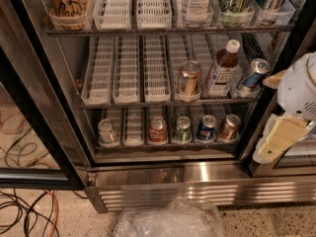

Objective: Pick coke can from bottom shelf of fridge

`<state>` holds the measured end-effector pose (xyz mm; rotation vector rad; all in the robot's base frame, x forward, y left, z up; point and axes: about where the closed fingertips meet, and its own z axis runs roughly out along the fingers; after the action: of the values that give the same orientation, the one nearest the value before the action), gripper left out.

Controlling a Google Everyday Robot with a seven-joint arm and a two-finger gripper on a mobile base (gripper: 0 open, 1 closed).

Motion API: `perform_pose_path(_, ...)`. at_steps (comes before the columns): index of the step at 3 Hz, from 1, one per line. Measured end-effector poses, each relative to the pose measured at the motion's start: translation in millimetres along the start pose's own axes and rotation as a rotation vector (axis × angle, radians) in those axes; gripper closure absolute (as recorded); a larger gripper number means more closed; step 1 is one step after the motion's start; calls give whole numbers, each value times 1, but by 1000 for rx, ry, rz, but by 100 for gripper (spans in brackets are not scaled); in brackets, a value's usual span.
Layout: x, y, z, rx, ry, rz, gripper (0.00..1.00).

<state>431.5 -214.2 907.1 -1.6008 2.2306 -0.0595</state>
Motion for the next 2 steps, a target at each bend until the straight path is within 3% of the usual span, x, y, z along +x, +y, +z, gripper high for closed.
perform_pose_path(1, 2, 4, 5, 4, -11, -6, 0)
perform_pose_path(2, -4, 22, 31, 1, -68, -48, 0)
